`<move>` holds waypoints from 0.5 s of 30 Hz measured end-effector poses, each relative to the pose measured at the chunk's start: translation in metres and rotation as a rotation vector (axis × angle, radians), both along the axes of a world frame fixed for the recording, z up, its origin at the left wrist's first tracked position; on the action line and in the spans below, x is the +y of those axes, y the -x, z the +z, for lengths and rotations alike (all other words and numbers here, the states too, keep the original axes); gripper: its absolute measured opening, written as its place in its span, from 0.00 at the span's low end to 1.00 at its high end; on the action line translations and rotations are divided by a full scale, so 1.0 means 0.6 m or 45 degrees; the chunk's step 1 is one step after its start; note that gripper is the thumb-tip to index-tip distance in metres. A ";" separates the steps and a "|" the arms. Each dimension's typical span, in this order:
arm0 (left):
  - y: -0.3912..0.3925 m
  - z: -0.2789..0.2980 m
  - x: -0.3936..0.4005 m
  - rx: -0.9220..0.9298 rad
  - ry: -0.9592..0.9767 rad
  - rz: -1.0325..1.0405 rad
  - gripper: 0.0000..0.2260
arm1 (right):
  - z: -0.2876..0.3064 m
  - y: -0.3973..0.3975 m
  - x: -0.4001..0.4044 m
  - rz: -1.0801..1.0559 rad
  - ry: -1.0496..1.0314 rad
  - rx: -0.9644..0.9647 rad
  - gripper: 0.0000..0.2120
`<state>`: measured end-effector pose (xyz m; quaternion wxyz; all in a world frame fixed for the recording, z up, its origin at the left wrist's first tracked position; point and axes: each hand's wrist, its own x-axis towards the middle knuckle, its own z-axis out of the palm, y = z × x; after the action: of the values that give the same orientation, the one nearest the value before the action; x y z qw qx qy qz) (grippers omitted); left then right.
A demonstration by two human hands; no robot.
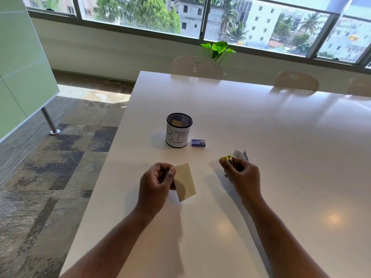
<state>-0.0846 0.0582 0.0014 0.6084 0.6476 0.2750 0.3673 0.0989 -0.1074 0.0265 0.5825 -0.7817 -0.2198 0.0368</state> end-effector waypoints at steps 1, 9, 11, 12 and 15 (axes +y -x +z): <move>-0.001 0.000 0.000 -0.004 0.010 0.004 0.04 | -0.001 -0.015 0.005 -0.087 0.112 -0.095 0.19; 0.000 -0.001 0.004 -0.011 0.062 0.016 0.03 | 0.004 -0.080 0.059 -0.324 0.824 -0.457 0.27; 0.001 -0.001 0.005 -0.014 0.070 0.015 0.03 | 0.006 -0.090 0.071 -0.324 0.923 -0.476 0.27; 0.001 -0.001 0.005 -0.016 0.074 0.015 0.04 | 0.007 -0.095 0.075 -0.325 0.953 -0.473 0.27; 0.002 -0.002 0.006 -0.010 0.069 0.018 0.03 | 0.006 -0.105 0.082 -0.332 0.998 -0.453 0.26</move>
<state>-0.0859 0.0620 0.0002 0.6241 0.6275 0.2872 0.3664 0.1620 -0.0583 0.0304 0.1954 -0.9586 -0.1857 -0.0915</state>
